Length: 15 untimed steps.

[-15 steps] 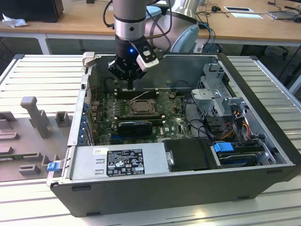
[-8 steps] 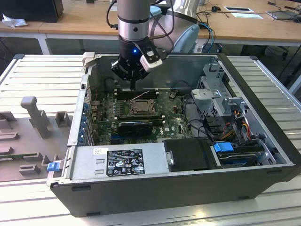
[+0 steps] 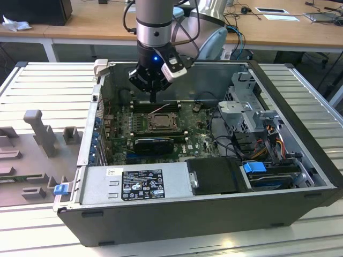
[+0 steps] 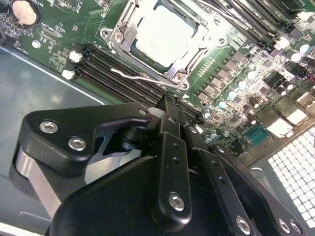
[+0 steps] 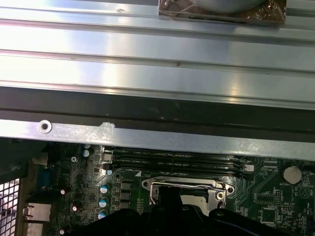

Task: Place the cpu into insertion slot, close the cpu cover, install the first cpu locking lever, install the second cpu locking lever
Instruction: 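Install the first cpu locking lever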

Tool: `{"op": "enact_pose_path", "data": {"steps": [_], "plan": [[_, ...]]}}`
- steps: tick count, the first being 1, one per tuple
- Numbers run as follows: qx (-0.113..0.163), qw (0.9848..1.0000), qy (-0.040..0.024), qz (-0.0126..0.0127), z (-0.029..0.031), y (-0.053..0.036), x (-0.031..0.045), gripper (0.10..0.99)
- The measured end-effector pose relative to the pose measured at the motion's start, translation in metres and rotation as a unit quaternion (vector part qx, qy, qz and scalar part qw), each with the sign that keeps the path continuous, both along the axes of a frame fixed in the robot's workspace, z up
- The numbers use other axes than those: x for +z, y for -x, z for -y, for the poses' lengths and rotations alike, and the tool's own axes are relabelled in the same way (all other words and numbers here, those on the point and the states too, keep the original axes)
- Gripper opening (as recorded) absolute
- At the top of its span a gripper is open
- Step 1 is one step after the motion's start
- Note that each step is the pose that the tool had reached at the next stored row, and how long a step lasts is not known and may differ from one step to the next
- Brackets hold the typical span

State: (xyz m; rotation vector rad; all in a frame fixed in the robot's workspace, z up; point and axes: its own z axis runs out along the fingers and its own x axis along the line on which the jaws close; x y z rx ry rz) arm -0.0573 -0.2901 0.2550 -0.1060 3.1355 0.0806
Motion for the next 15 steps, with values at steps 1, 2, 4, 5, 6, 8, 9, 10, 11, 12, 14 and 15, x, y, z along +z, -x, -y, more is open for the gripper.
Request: {"op": "enact_pose_path", "data": {"steps": [1,2,4,5,6,8,9,10,11,12,14,15], "plan": [[0.0,1.0,-0.0001,0.0,0.0,-0.0003,-0.0001,0.106],[0.0,1.0,-0.0002,0.0,0.0,-0.0005,-0.0004,0.106],[0.0,1.0,-0.0003,0.0,0.0001,-0.0013,-0.001,0.106],[0.0,1.0,-0.0005,0.0001,0.0003,-0.002,-0.0016,0.106],[0.0,1.0,-0.0011,0.0,0.0005,-0.0027,-0.0021,0.106],[0.0,1.0,-0.0029,0.0001,0.0009,-0.0046,-0.004,0.106],[0.0,1.0,-0.0033,0.0,0.001,-0.0055,-0.0047,0.106],[0.0,1.0,-0.0036,0.0001,0.0011,-0.0059,-0.0055,0.106],[0.0,1.0,-0.0052,0.0004,0.0012,-0.0063,-0.0071,0.106],[0.0,0.9999,-0.0113,0.0004,0.0012,-0.0066,-0.0076,0.106],[0.0,0.9998,-0.0189,0.0005,0.0013,-0.0071,-0.0083,0.106],[0.0,0.9998,-0.0211,0.0007,0.0012,-0.0079,-0.0104,0.106]]}}
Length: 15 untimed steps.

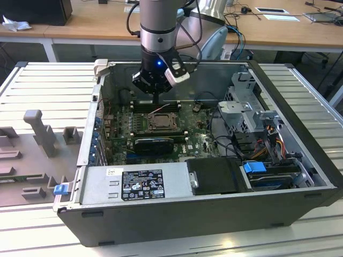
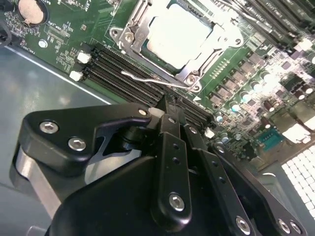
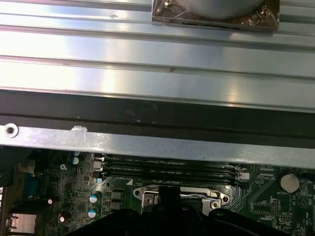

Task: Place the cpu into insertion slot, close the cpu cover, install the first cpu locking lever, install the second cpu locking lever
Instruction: 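Install the first cpu locking lever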

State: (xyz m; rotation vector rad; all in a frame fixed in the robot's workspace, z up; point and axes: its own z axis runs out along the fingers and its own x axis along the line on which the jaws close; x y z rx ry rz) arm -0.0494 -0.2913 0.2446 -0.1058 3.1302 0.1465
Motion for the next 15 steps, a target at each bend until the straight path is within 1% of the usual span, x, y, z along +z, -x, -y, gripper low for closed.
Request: {"op": "enact_pose_path", "data": {"steps": [3,8,13,15], "plan": [[0.0,1.0,0.0,0.0006,0.0001,-0.0013,-0.0033,0.106],[0.0,1.0,-0.0001,0.0006,0.0001,-0.0025,-0.004,0.106],[0.0,1.0,-0.0016,0.0005,0.0001,-0.0039,-0.0052,0.106],[0.0,1.0,-0.0036,0.0006,0.0001,-0.0048,-0.0056,0.106]]}}
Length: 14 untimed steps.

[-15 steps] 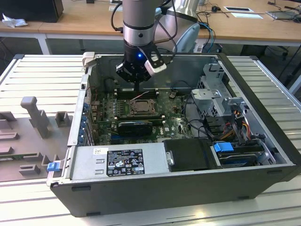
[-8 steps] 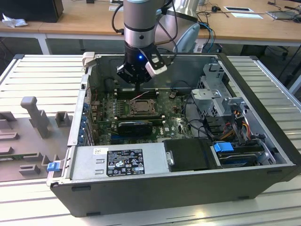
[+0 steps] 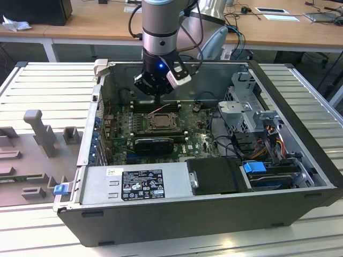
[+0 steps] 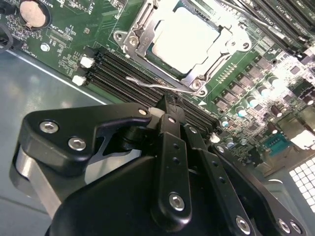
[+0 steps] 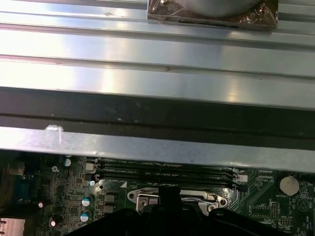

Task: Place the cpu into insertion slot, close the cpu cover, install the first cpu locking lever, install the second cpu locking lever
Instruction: 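Install the first cpu locking lever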

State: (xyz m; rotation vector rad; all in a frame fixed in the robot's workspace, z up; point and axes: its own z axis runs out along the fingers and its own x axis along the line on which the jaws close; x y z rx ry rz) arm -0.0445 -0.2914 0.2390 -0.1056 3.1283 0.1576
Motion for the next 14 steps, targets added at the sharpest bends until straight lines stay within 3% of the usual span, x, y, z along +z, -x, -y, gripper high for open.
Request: {"op": "enact_pose_path", "data": {"steps": [9,14], "plan": [[0.0,0.9998,-0.0178,0.0003,-0.0001,-0.0026,-0.0034,0.106],[0.0,0.9998,-0.0184,0.0003,-0.0002,-0.0063,-0.0098,0.106]]}}
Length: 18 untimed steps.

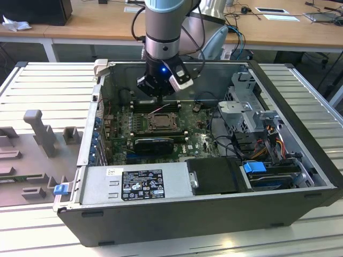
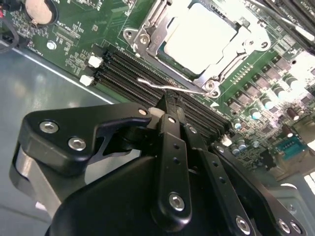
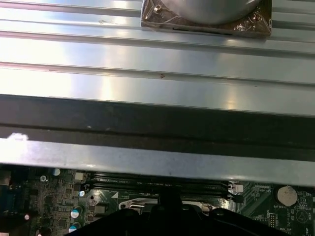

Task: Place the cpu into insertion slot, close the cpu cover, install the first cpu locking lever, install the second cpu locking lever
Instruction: 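Install the first cpu locking lever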

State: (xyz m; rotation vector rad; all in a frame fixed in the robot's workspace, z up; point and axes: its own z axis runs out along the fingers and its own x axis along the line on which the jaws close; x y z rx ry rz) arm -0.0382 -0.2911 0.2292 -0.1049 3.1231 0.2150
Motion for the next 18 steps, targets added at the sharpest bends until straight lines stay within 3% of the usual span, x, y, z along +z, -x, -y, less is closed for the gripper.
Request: {"op": "enact_pose_path", "data": {"steps": [10,18], "plan": [[0.001,1.0,0.001,0.0002,-0.0002,-0.014,-0.0087,0.106],[0.002,1.0,0.0011,0.0001,0.0002,-0.0199,-0.0165,0.106]]}}
